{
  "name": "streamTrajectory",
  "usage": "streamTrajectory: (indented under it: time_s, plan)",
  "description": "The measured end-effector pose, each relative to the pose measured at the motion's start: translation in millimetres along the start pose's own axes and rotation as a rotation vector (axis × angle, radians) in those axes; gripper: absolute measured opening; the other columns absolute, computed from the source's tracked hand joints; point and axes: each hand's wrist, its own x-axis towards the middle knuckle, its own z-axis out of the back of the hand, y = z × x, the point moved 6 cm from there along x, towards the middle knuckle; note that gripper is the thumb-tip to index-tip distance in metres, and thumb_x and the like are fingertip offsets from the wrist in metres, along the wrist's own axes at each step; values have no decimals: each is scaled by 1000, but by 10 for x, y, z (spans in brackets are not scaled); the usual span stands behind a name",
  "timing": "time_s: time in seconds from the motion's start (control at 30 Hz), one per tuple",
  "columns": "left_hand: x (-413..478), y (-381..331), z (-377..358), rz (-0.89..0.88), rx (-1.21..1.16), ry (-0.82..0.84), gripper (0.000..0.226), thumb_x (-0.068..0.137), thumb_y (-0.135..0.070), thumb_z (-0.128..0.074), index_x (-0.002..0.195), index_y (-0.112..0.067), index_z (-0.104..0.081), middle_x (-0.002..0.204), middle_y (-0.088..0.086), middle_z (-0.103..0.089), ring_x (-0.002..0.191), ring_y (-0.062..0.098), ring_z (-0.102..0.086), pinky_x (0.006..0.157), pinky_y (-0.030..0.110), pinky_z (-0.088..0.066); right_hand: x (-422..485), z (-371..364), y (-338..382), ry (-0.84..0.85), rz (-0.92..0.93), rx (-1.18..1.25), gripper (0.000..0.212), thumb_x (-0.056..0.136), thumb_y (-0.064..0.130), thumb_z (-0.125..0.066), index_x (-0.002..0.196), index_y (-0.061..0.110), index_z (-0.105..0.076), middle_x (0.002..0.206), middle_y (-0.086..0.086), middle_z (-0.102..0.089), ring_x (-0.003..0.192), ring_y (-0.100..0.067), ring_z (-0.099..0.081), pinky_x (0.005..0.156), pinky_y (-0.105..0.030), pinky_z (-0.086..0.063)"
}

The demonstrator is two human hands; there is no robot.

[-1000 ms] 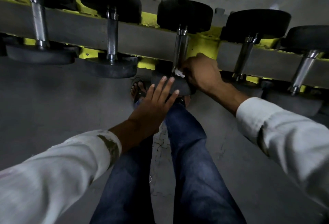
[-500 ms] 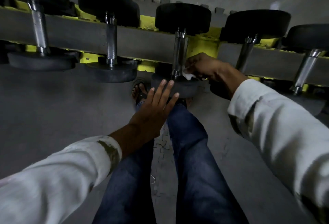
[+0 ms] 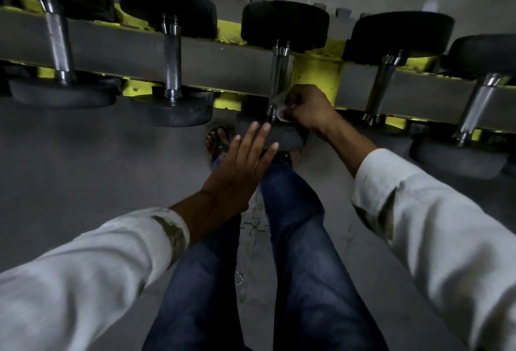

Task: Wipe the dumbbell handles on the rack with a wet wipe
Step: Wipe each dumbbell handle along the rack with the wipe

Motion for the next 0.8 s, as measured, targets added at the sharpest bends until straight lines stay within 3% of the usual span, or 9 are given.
streamTrajectory:
  time_s: [0.1, 0.2, 0.27, 0.33, 0.4, 0.47, 0.63, 0.7, 0.8]
  plan:
    - [1, 7, 38, 16, 28, -18, 118, 86, -52, -61, 159, 3, 15, 159, 41, 21, 151, 58, 4, 120, 61, -23, -100, -70, 280, -2, 258, -205, 13, 77, 20, -72, 87, 17, -64, 96, -8, -68, 91, -30, -63, 70, -35, -47]
    - [11, -18, 26, -9, 44, -5, 104, 94, -49, -47, 158, 3, 17, 159, 42, 19, 151, 58, 2, 121, 60, -25, -144, -170, 664, -40, 634, -637, 15, 88, 30, -55, 88, 19, -64, 98, -8, -66, 99, -35, -59, 67, -35, -39]
    - [20, -9, 33, -8, 28, -41, 90, 97, -43, -31, 158, 3, 16, 160, 41, 14, 151, 57, -2, 120, 59, -28, -132, -276, 883, 2, 784, -991, 33, 98, 35, -46, 93, 16, -72, 106, -11, -67, 114, -38, -51, 87, -44, -41]
    - [21, -7, 42, 6, 22, -84, 88, 98, -42, -33, 159, 2, 12, 161, 41, 10, 151, 57, -5, 119, 59, -30, -14, -368, 942, 210, 665, -1247, 35, 102, 30, -44, 107, 10, -72, 125, -17, -63, 132, -39, -40, 116, -53, -21]
    - [15, -19, 16, 3, 33, -46, 101, 95, -49, -44, 159, 3, 15, 160, 41, 15, 151, 57, -2, 120, 60, -27, 82, -426, 961, 401, 551, -1351, 30, 101, 21, -44, 111, 10, -70, 127, -15, -63, 133, -34, -46, 122, -58, -6]
    - [6, -14, 10, 6, 51, -37, 112, 91, -55, -52, 158, 3, 17, 159, 41, 18, 152, 56, -1, 120, 60, -26, 106, -438, 952, 502, 504, -1351, 26, 99, 18, -46, 110, 16, -70, 125, -11, -65, 129, -29, -53, 122, -58, -7]
    - [26, 9, -20, 31, 28, -87, 115, 90, -57, -57, 159, 3, 12, 160, 41, 16, 152, 56, -4, 119, 59, -29, -103, -287, 924, 216, 909, -1264, 40, 98, 35, -36, 83, 15, -67, 89, -15, -62, 104, -40, -54, 105, -52, -36]
    - [21, 7, -39, 22, 45, -69, 115, 90, -57, -56, 159, 3, 13, 160, 41, 18, 152, 56, -2, 119, 60, -29, -149, -180, 855, 20, 1057, -1250, 31, 97, 23, -40, 77, 16, -64, 79, -12, -61, 93, -37, -57, 87, -46, -44]
    - [18, -1, -34, 19, 58, -100, 105, 94, -49, -53, 160, 3, 9, 160, 41, 17, 152, 56, -2, 119, 59, -29, -115, 147, 794, -221, 1014, -1140, 25, 100, 9, -45, 87, 17, -65, 87, -6, -69, 86, -31, -64, 73, -36, -47]
